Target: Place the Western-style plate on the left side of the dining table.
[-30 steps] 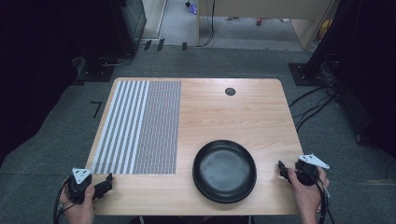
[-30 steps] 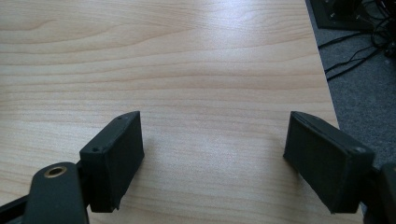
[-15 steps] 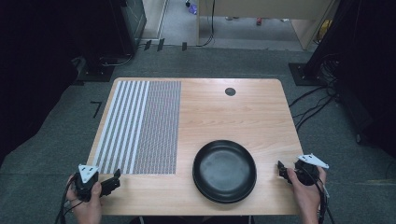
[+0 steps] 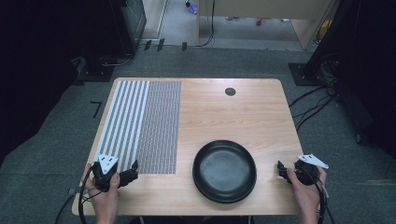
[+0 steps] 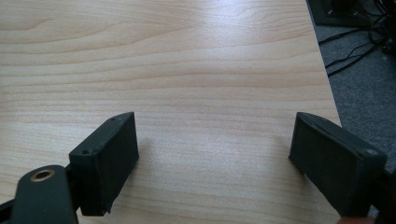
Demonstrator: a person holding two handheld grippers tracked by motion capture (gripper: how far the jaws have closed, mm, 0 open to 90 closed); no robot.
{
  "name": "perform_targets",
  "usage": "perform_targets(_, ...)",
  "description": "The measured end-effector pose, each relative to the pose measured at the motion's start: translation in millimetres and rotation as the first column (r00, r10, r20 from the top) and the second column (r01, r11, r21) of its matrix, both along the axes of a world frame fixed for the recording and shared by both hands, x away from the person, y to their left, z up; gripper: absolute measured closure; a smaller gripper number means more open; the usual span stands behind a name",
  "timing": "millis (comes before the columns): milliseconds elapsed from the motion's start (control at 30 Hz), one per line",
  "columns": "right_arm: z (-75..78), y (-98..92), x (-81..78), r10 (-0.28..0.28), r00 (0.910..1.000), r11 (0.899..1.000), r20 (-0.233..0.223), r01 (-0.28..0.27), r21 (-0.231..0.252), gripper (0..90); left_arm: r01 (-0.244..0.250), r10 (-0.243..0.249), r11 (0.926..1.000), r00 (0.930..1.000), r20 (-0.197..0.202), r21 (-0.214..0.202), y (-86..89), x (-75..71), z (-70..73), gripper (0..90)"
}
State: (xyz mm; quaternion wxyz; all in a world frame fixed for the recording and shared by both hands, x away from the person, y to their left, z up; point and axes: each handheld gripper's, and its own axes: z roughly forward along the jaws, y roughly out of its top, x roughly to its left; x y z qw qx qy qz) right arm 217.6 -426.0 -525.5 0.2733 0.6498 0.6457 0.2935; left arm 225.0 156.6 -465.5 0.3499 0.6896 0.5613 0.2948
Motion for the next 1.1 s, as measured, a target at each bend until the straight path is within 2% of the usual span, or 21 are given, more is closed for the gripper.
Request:
perform_targets(133, 0.0, 0.0, 0.1, 0.0, 1.0, 1.0, 0.0, 0.0, 0.0, 14.6, 0.024, -0.023, 0.9994, 0.9997, 0.009, -0.027, -12.7, 7.8, 7.2, 8.9)
perform_targets(167, 0.0, 0.0, 0.1, 0.001, 1.0, 1.0, 0.001, -0.001, -0.001, 14.6, 0.038, -0.036, 0.9977, 0.9989, 0.028, -0.056, -22.1, 12.9, 12.9, 8.9)
perform_targets(200, 0.0, 0.0, 0.1, 0.001, 1.0, 1.0, 0.001, -0.001, -0.001, 14.6, 0.051, -0.049, 0.9966, 0.9981, 0.039, -0.064, -28.4, 15.5, 16.2, 8.9)
perform_targets(267, 0.1, 0.0, 0.1, 0.001, 1.0, 1.0, 0.001, -0.001, -0.001, 14.6, 0.06, -0.058, 0.9958, 0.9974, 0.044, -0.069, -32.4, 16.7, 17.8, 8.9)
perform_targets(333, 0.1, 0.1, 0.0, 0.001, 1.0, 1.0, 0.0, -0.001, -0.001, 14.6, 0.1, -0.097, 0.9928, 0.9939, 0.052, -0.065, -46.3, 20.2, 20.0, 8.9)
perform_targets(500, 0.2, 0.1, 0.0, -0.001, 1.0, 1.0, 0.0, 0.001, 0.0, 14.6, 0.125, -0.121, 0.9883, 0.9917, 0.043, -0.088, -56.2, 22.8, 17.6, 8.9)
perform_targets(567, 0.2, 0.3, -0.1, -0.004, 1.0, 1.0, -0.001, 0.004, 0.0, 14.6, 0.151, -0.148, 0.9839, 0.9883, 0.036, -0.095, -64.9, 22.3, 15.5, 8.9)
perform_targets(800, 0.3, 1.5, -0.5, -0.018, 0.9998, 1.0, -0.001, 0.018, 0.0, 14.6, 0.207, -0.21, 0.9673, 0.9778, 0.0, -0.146, -79.4, 18.7, 9.1, 8.9)
perform_targets(900, 0.4, 1.5, -1.1, -0.037, 0.9993, 0.999, 0.001, 0.037, 0.007, 14.4, 0.226, -0.228, 0.9639, 0.9737, -0.001, -0.141, -86.2, 16.1, 9.0, 9.0)
perform_targets(967, 0.8, 1.4, -1.7, -0.048, 0.9988, 0.999, 0.009, 0.048, 0.01, 14.5, 0.244, -0.247, 0.9588, 0.969, -0.004, -0.146, -90.4, 14.6, 8.9, 9.0)
perform_targets(1067, 7.4, 3.0, -2.0, -0.046, 0.9985, 0.997, 0.028, 0.044, 0.069, 14.6, 0.264, -0.267, 0.9552, 0.9636, -0.007, -0.134, -97.2, 12.6, 7.2, 9.0)
perform_targets(1100, 11.6, 5.0, -2.1, -0.044, 0.9984, 0.997, 0.035, 0.042, 0.063, 14.7, 0.268, -0.272, 0.9546, 0.9623, -0.01, -0.129, -99.4, 12.1, 6.2, 9.0)
